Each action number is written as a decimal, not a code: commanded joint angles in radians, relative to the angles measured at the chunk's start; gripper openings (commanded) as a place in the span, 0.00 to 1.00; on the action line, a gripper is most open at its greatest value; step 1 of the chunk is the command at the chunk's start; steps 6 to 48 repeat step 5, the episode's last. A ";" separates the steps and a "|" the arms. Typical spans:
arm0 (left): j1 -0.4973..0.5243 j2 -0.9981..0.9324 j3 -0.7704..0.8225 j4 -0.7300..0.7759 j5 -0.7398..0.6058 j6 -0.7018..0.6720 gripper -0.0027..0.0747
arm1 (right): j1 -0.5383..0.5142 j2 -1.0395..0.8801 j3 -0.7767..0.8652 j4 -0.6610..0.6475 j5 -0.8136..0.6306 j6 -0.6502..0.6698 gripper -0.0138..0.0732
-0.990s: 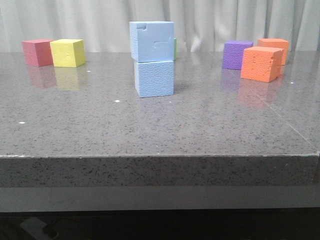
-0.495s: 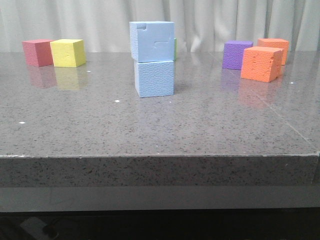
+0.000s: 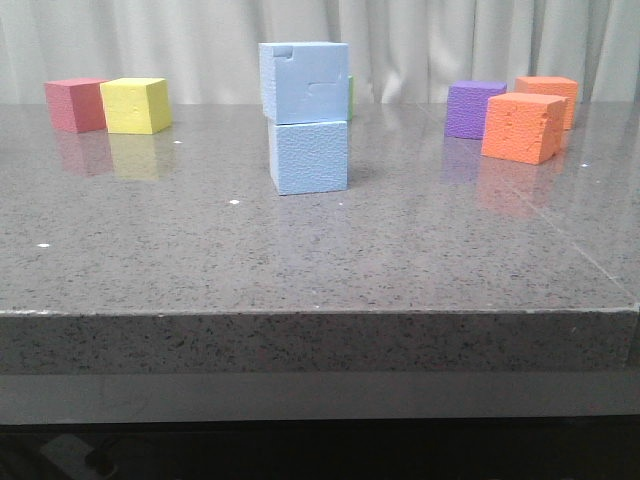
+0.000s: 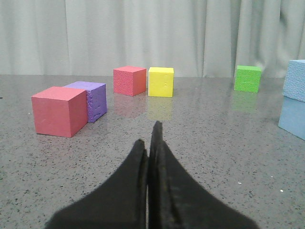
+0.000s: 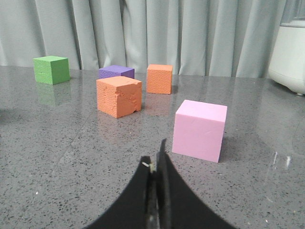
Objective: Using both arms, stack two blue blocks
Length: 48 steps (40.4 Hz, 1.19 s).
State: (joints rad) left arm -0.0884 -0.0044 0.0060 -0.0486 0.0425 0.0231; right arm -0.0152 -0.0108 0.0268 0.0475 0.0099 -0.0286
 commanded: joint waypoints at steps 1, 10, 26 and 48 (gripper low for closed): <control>-0.001 -0.018 0.003 0.002 -0.082 -0.010 0.01 | -0.006 -0.018 -0.005 -0.013 -0.076 0.003 0.08; -0.001 -0.018 0.003 0.002 -0.082 -0.010 0.01 | -0.006 -0.018 -0.005 -0.013 -0.076 0.003 0.08; -0.001 -0.018 0.003 0.002 -0.082 -0.010 0.01 | -0.006 -0.018 -0.005 -0.013 -0.076 0.003 0.08; -0.001 -0.018 0.003 0.002 -0.082 -0.010 0.01 | -0.006 -0.018 -0.005 -0.013 -0.076 0.003 0.08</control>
